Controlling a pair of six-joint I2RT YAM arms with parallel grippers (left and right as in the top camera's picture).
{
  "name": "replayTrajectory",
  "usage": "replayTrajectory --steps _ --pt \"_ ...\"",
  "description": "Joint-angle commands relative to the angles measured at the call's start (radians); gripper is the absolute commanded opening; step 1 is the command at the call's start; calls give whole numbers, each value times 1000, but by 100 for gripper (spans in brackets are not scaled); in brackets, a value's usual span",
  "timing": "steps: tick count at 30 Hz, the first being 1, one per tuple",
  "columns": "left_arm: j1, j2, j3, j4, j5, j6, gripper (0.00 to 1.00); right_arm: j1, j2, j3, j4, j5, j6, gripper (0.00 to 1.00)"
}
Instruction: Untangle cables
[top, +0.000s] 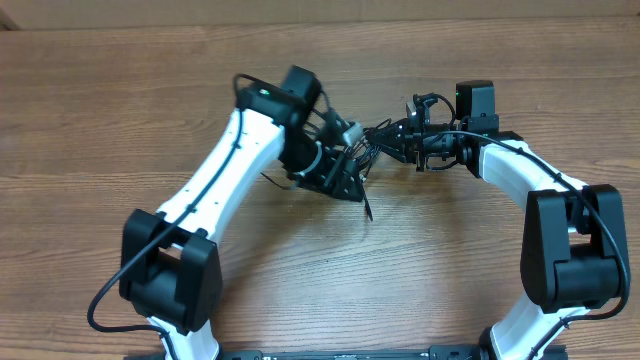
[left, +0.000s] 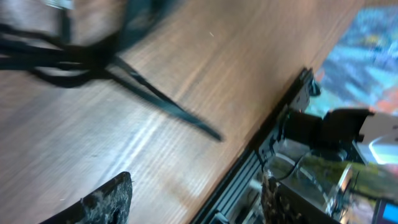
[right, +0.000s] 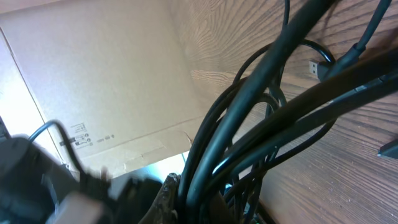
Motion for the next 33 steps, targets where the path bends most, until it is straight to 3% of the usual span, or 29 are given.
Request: replayTrajectory --steps 1,3,8,18,25,28,30,33 --pt "-60 -6 15 -9 -17 -46 71 1 -5 3 2 8 -6 4" --pt "-87 -6 15 -7 -46 -92 75 1 -5 3 -1 7 -6 4" --pt "-172 -6 10 29 -248 -304 75 3 -5 3 -13 7 -6 4" --pt "-317 -6 -168 286 -492 -703 75 5 -5 3 -16 6 -6 4" --pt "-330 -6 -325 428 -558 -849 70 5 -5 3 -16 7 -7 4" --pt "-330 -6 -354 504 -558 -850 66 5 -5 3 -15 7 -7 4" --pt "-330 -10 -353 530 -572 -846 57 5 -5 3 -16 7 -7 4" --pt "-329 -33 -352 551 -632 -847 55 5 -5 3 -16 7 -7 4"
